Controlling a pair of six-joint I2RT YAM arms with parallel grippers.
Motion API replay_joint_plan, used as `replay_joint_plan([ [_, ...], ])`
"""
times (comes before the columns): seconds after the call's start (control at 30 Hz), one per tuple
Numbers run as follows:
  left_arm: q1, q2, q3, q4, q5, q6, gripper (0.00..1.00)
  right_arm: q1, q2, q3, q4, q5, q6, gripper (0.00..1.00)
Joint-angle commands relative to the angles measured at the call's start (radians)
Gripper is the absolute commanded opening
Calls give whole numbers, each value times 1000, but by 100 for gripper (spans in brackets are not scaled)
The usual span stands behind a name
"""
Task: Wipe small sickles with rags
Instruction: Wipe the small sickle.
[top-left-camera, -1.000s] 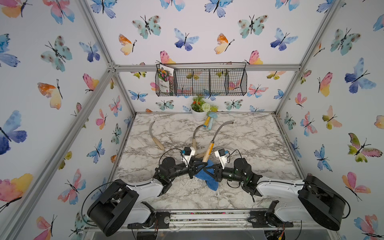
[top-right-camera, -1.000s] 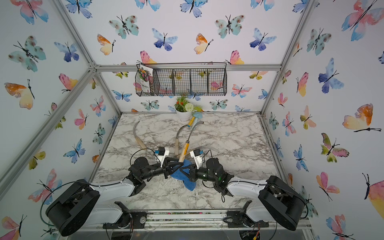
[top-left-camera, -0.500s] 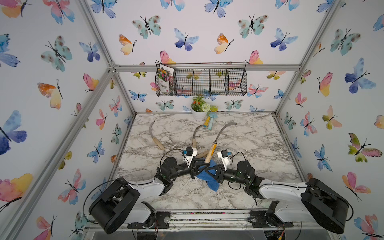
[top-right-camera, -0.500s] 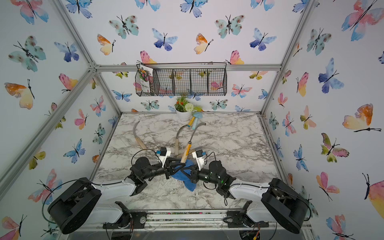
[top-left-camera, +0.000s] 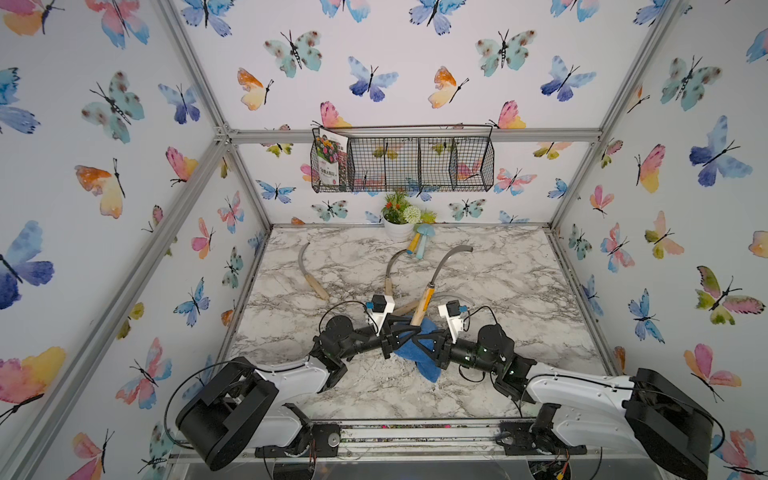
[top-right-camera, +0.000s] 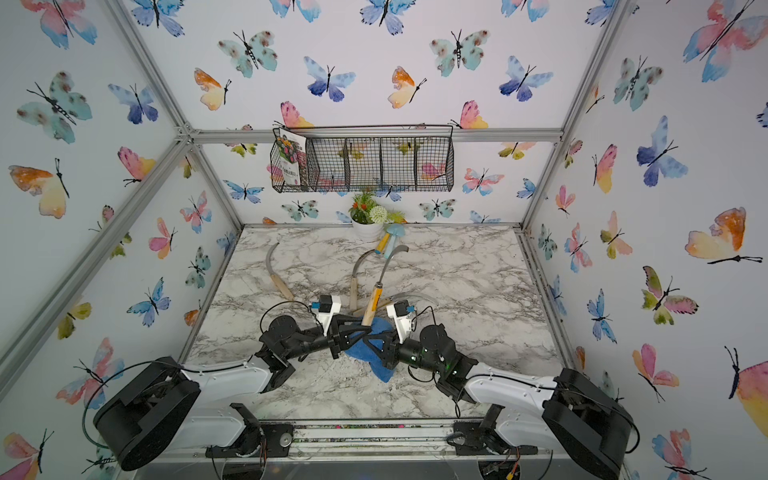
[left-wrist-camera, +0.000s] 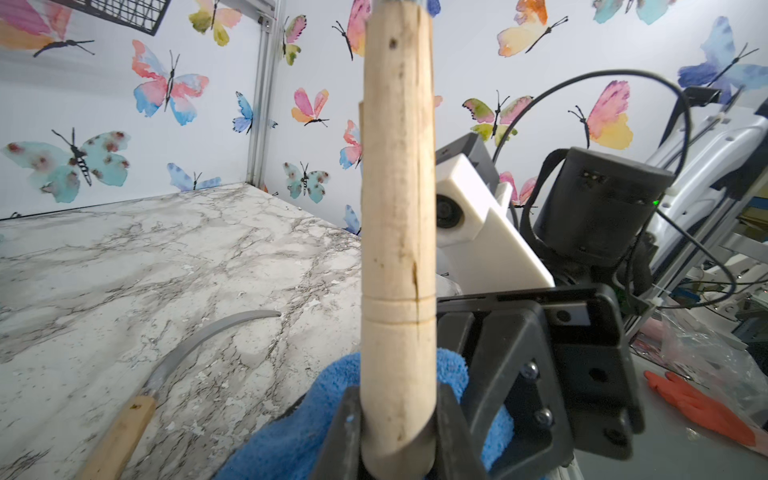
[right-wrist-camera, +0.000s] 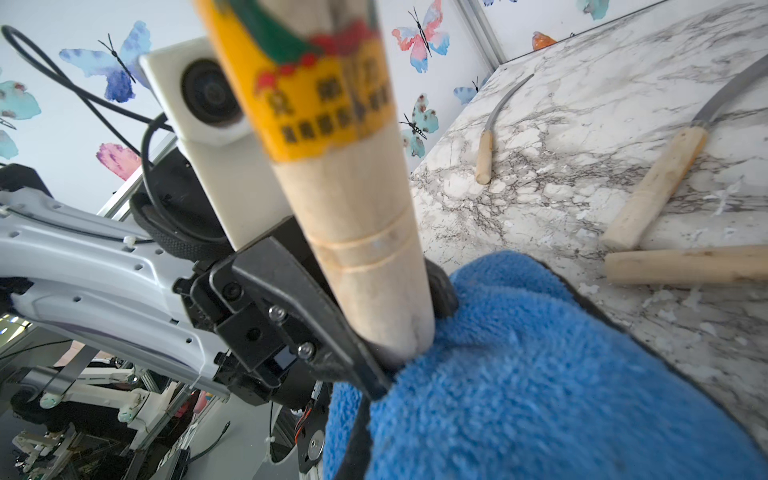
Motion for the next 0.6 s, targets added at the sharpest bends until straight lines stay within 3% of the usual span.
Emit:
replay_joint_plan([
  [0.0, -2, -14, -11, -34, -4, 18, 0, 0, 46, 33, 91, 38, 5, 2],
  [0.13, -6, -41, 8, -92, -5, 26, 0, 9, 152, 144, 45, -40, -7, 2],
  [0.37, -25, -124, -10, -167, -52, 68, 0, 9, -37, -1, 48, 100, -10, 2],
  [0.57, -44, -105, -4, -162, -42, 72, 0, 9, 79, 110, 24, -46, -16, 2],
])
